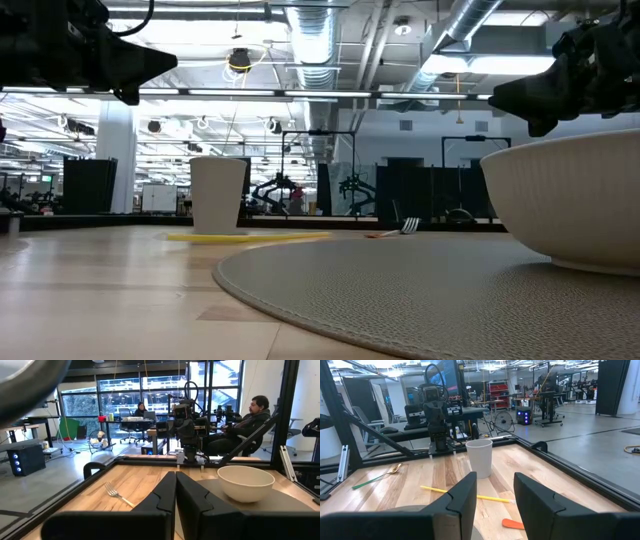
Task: Pick & Place Utensil
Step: Adjust the white bowl on the placemat
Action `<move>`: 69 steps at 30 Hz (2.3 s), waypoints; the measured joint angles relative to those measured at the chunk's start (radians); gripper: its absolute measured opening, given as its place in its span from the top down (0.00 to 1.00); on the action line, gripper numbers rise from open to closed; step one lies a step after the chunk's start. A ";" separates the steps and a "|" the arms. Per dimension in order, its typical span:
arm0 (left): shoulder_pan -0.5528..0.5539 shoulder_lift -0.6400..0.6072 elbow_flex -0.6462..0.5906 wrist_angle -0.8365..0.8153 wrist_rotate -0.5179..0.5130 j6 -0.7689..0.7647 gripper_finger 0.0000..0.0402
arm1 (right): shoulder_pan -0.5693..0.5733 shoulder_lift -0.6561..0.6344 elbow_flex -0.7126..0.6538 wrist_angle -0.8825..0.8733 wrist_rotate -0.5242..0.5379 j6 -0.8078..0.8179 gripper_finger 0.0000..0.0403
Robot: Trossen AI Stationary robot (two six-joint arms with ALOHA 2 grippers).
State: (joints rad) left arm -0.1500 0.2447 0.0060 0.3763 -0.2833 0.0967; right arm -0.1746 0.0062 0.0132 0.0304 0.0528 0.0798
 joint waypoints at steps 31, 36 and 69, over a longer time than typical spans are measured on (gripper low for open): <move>0.000 0.078 0.100 0.161 -0.007 0.066 0.76 | 0.036 0.021 0.017 0.380 -0.185 0.026 0.69; 0.000 0.201 0.199 0.160 -0.013 0.128 0.65 | 0.103 0.179 0.131 0.336 -0.152 0.010 0.69; 0.000 0.507 0.335 0.196 -0.225 0.236 0.56 | 0.562 1.474 0.989 -0.657 -0.195 0.540 0.52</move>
State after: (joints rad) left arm -0.1497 0.7521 0.3412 0.5726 -0.5087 0.3330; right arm 0.3877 1.4799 1.0019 -0.6264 -0.1425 0.6201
